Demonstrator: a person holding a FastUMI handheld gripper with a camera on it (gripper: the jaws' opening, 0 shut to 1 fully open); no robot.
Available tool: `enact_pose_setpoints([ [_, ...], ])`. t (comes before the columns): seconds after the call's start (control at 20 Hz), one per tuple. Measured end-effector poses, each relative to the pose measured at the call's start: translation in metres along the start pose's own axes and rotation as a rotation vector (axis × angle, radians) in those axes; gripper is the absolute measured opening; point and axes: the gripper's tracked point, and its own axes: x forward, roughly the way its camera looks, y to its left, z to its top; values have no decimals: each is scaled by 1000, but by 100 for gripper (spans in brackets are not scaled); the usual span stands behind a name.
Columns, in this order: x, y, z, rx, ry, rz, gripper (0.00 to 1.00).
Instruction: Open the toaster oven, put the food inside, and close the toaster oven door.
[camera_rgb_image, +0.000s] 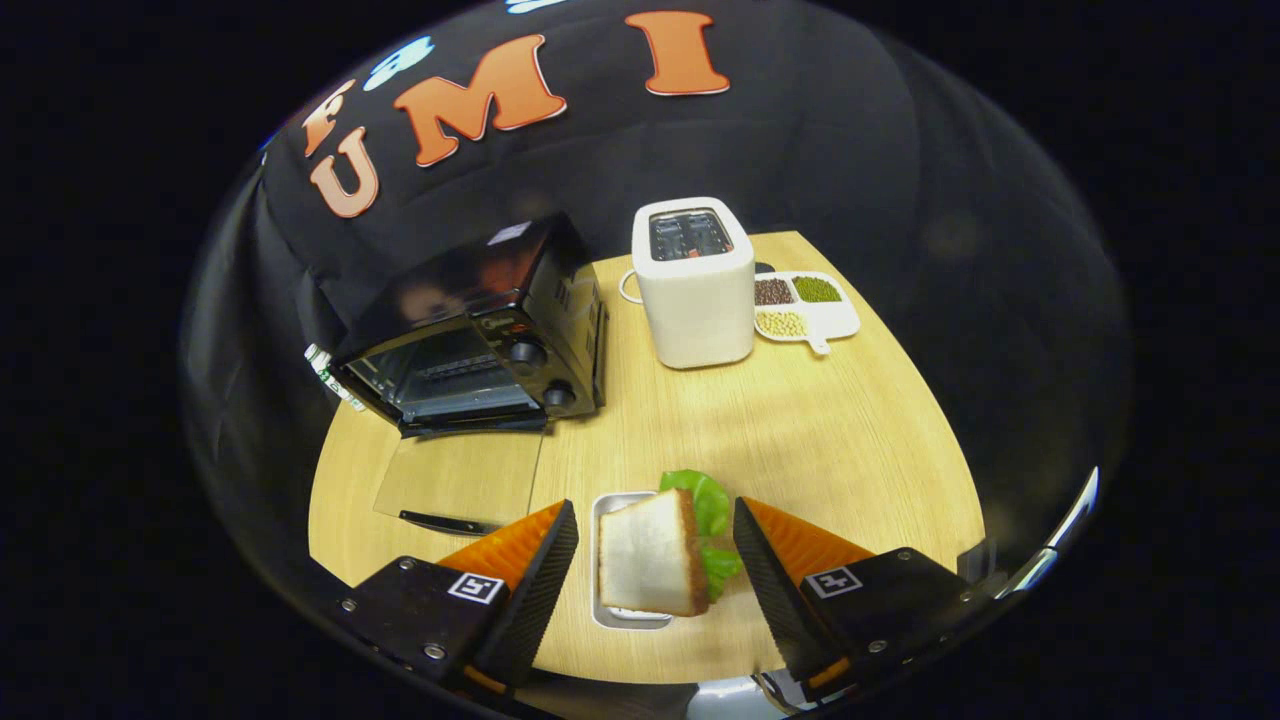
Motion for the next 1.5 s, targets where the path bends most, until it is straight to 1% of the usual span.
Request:
enact_pose_setpoints([
  [0.1, 14, -10, -14, 14, 61, 25, 91],
  [0.15, 20, -13, -20, 22, 93, 50, 89],
  [0.2, 26, -15, -24, 42, 123, 75, 84],
  [0.35, 44, -11, -36, 138, 225, 191, 77],
  [0.45, 53, -10, -46, 183, 288, 239, 74],
  [0.55, 57, 1, -48, 250, 326, 311, 66],
  [0.6, 58, 3, -49, 274, 344, 335, 55],
  [0.7, 59, 7, -49, 333, 367, 366, 45],
  [0.75, 58, 9, -49, 347, 374, 373, 43],
  [0.9, 53, 13, -41, 368, 336, 371, 34],
  [1.0, 44, 20, -31, 399, 291, 380, 32],
  [1.3, 10, 67, 3, 505, 156, 492, 32],
  [1.5, 11, 109, 22, 512, 103, 535, 31],
])
